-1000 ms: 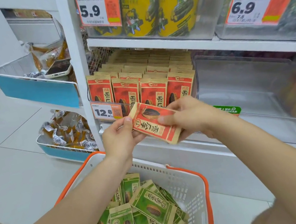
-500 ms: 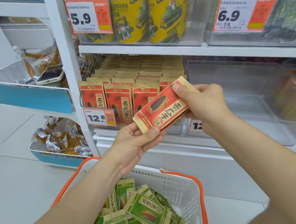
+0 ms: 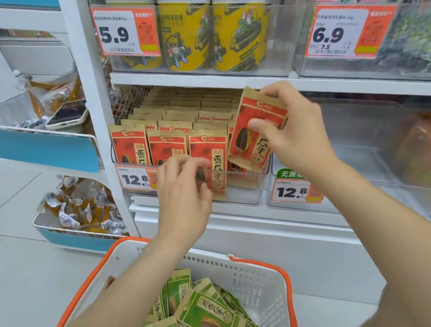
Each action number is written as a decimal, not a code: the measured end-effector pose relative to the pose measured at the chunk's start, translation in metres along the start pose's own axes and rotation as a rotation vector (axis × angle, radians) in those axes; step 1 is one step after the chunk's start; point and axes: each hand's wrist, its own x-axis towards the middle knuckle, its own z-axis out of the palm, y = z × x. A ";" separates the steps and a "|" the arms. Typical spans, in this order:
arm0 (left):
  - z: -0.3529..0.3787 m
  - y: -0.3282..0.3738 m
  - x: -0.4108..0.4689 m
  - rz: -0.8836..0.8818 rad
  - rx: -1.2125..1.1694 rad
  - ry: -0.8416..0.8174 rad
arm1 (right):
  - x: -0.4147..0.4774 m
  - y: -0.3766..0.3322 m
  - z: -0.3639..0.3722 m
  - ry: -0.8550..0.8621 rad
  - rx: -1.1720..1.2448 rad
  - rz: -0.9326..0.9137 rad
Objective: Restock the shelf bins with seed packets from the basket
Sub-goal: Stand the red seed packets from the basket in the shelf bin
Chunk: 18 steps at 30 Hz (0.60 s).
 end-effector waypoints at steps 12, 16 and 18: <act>0.014 -0.012 0.000 0.270 0.445 -0.312 | 0.020 0.011 0.042 -0.465 -0.969 0.074; 0.015 -0.013 0.001 0.280 0.429 -0.312 | 0.025 0.008 0.046 -0.422 -1.065 0.123; 0.014 -0.015 0.000 0.294 0.422 -0.309 | 0.024 0.009 0.050 -0.409 -1.060 0.114</act>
